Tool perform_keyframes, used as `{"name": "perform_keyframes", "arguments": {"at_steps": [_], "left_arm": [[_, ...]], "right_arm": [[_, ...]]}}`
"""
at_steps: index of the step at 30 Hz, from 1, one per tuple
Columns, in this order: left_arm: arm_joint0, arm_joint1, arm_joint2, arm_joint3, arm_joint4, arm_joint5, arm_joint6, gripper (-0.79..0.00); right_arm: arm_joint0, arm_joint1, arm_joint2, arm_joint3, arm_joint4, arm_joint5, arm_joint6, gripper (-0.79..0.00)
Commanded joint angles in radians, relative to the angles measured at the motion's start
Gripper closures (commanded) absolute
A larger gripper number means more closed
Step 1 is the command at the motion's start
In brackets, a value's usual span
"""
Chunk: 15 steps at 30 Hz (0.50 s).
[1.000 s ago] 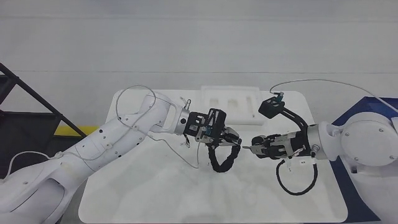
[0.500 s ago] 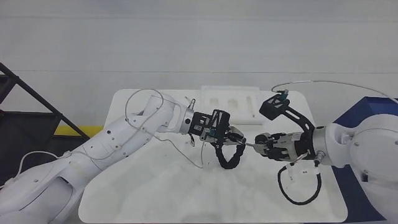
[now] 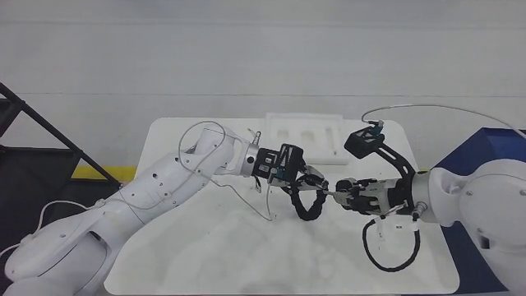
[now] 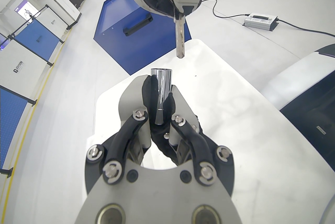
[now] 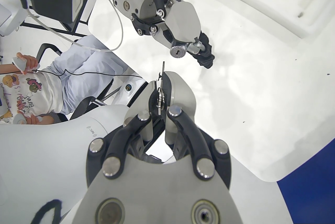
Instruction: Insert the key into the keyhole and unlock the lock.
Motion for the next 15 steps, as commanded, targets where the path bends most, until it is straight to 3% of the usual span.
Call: {"name": "perform_keyframes", "arguments": {"at_steps": [1, 15], "left_arm": [[0.004, -0.003, -0.003, 0.006, 0.006, -0.001, 0.006, 0.000], [0.015, -0.026, -0.025, 0.031, 0.035, -0.039, 0.031, 0.000]], "right_arm": [[0.001, 0.005, -0.004, 0.003, 0.006, 0.014, -0.014, 0.000], [0.021, 0.038, -0.049, 0.037, 0.031, 0.057, -0.057, 0.000]]}}
